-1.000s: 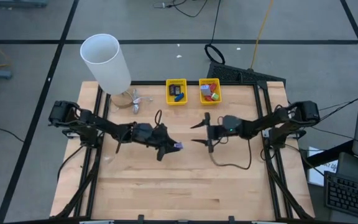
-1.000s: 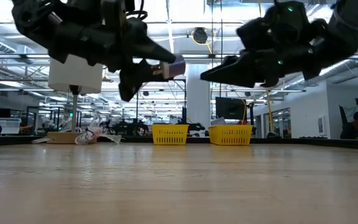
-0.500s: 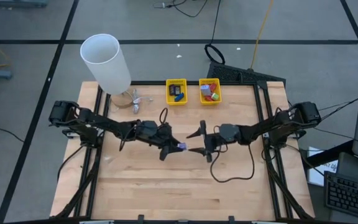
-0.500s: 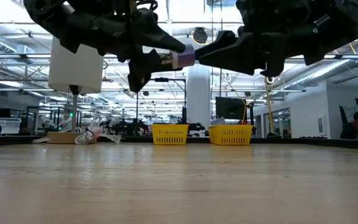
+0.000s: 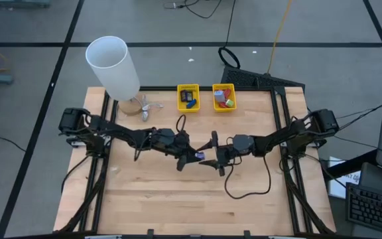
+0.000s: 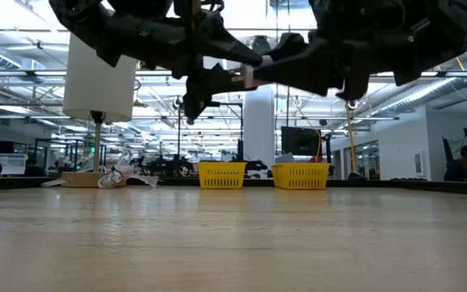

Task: Pick & Place Office items
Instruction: Put the violet charger adapter into the right yellow bin

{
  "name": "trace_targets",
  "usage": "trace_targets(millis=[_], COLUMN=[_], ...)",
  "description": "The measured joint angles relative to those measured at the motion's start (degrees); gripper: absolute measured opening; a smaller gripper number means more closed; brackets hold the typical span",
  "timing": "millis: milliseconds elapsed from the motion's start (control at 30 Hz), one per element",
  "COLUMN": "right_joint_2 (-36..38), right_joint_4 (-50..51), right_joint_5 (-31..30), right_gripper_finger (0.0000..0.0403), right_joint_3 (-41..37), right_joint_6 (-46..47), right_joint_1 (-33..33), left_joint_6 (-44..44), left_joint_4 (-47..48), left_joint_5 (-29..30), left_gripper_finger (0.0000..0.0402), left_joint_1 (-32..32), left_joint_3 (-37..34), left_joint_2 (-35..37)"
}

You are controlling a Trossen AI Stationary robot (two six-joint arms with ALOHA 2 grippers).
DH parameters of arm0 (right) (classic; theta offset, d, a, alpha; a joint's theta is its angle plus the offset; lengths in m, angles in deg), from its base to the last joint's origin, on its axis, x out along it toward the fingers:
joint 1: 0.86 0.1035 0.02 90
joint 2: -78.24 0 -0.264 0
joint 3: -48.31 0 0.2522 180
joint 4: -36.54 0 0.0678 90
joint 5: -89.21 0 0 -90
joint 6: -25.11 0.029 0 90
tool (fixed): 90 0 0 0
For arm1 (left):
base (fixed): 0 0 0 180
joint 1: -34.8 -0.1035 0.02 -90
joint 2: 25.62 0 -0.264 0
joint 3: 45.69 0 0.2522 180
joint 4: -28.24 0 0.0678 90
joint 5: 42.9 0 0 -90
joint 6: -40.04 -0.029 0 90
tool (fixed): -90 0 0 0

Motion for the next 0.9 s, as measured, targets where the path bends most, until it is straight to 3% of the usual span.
trace_targets(millis=[200,433,767,900], right_joint_2=[-0.91,-0.91,-0.91,-0.91], right_joint_4=[-0.33,-0.47,0.79,0.82], right_joint_5=[-0.06,-0.03,-0.06,-0.28], right_gripper_finger=[0.0239,0.0173,0.0053,0.0032], right_joint_3=[-0.02,-0.01,-0.02,-0.02], right_joint_6=[-1.42,-3.07,-2.57,-1.75], right_joint_1=[-0.03,-0.04,-0.17,-0.13], left_joint_6=[0.12,-0.23,-1.45,-3.10], left_joint_4=[1.02,2.68,2.41,3.08], left_joint_5=[-0.72,-0.87,-2.42,-3.89], left_gripper_finger=[0.0139,0.0168,0.0077,0.0060], left_joint_1=[-1.52,-1.95,-1.93,-1.60], left_joint_3=[0.45,0.41,0.41,0.41], left_joint_2=[-0.12,-0.12,-0.12,-0.09])
